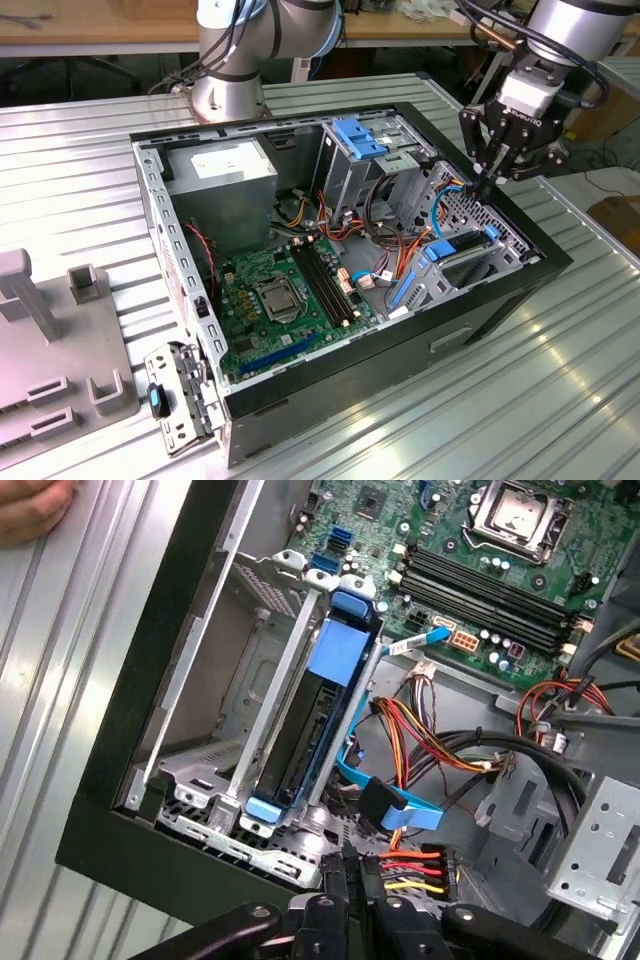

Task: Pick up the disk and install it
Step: 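Insert the first disk wire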

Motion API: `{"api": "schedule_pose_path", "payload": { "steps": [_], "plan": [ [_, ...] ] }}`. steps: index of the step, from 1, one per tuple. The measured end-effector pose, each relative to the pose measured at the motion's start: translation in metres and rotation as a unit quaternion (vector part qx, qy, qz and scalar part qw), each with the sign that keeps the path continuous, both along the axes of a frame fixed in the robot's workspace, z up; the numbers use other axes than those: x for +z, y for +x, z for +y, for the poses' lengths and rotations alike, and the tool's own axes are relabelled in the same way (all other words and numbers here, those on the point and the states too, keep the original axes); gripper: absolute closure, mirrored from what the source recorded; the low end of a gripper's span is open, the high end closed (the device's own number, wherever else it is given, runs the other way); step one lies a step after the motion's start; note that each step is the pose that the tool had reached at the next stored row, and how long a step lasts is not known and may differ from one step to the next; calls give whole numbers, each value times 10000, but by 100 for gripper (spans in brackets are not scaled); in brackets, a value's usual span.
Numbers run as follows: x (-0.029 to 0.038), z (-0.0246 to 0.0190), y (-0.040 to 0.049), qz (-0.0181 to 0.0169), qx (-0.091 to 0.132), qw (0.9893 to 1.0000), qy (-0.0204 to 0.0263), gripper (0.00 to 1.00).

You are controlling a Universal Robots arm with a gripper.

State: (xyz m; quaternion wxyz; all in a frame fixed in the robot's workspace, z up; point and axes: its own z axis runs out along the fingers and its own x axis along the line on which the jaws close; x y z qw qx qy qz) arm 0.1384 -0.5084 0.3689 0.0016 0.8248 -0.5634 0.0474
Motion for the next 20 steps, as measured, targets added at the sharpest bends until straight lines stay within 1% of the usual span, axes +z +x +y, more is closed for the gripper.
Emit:
{"api": "schedule_pose_path", "payload": {
  "steps": [2,3,5,6,10,12,14,16,20],
  "plan": [
    [-2,0,0,2,-206,9998,0,84],
    [-3,0,0,1,-323,9995,0,84],
    [-4,0,0,2,-474,9989,0,84],
    [-5,0,0,1,-566,9984,1,84],
    [-5,0,0,2,-763,9971,0,84],
    [-6,0,0,2,-885,9961,1,84],
    [-6,0,0,2,-938,9956,1,84],
    [-6,0,0,1,-1027,9947,0,84],
    [-6,0,0,2,-1116,9938,1,84]
  ]
}}
